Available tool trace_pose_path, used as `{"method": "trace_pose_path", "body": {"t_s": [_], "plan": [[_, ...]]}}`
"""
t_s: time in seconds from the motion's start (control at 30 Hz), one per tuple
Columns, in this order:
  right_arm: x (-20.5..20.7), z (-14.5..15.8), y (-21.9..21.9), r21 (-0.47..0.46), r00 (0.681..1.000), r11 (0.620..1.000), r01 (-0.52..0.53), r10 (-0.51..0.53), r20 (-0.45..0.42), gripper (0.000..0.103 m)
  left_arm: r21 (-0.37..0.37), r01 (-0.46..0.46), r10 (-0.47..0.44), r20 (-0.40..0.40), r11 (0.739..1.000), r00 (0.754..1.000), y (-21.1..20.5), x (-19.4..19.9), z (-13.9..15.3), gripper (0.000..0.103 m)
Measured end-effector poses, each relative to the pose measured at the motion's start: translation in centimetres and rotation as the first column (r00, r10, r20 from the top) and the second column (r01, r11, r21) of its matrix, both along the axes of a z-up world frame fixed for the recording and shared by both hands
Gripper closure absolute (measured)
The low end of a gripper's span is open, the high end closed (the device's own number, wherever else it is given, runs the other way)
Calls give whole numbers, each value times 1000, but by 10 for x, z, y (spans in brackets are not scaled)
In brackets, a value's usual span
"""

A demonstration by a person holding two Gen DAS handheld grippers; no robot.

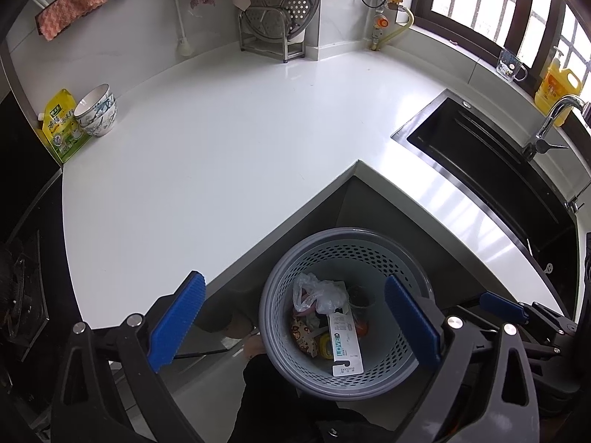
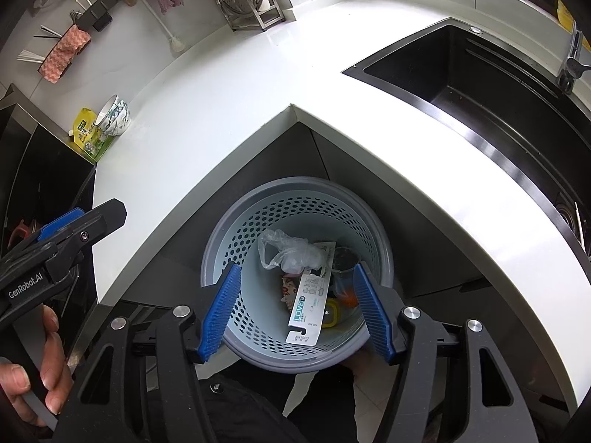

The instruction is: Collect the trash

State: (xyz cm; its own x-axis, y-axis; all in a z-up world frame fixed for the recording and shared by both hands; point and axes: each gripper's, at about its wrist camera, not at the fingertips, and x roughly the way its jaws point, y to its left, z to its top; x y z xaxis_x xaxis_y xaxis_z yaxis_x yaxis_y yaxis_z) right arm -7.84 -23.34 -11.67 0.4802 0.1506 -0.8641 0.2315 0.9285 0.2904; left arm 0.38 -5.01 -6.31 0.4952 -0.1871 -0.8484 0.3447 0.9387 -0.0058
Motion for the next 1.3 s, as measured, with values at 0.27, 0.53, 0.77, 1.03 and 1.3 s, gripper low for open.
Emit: {"method": "trace_pose_path", "body": {"t_s": [0.27,0.53,0.77,1.03,1.3], "plan": [[-1,1,-2,3,1000,1000,4,-4,6,42,12,-7,7,1,1000,1000,2,0,2,7],[-1,1,-5,13,1000,1000,11,-11,10,42,29,-10,10,4,1000,1000,0,0,2,7],[-1,1,-7,16,1000,1000,14,-15,10,42,38,-14,13,6,999,1000,-1,0,3,7],[0,1,-6,17,1000,1000,14,-14,8,42,46,-19,19,13,999,1000,-2,-2,5,7],[0,0,-6,11,1000,1000,12,-12,9,42,34,-27,27,3,999,1000,0,0,5,7]]}}
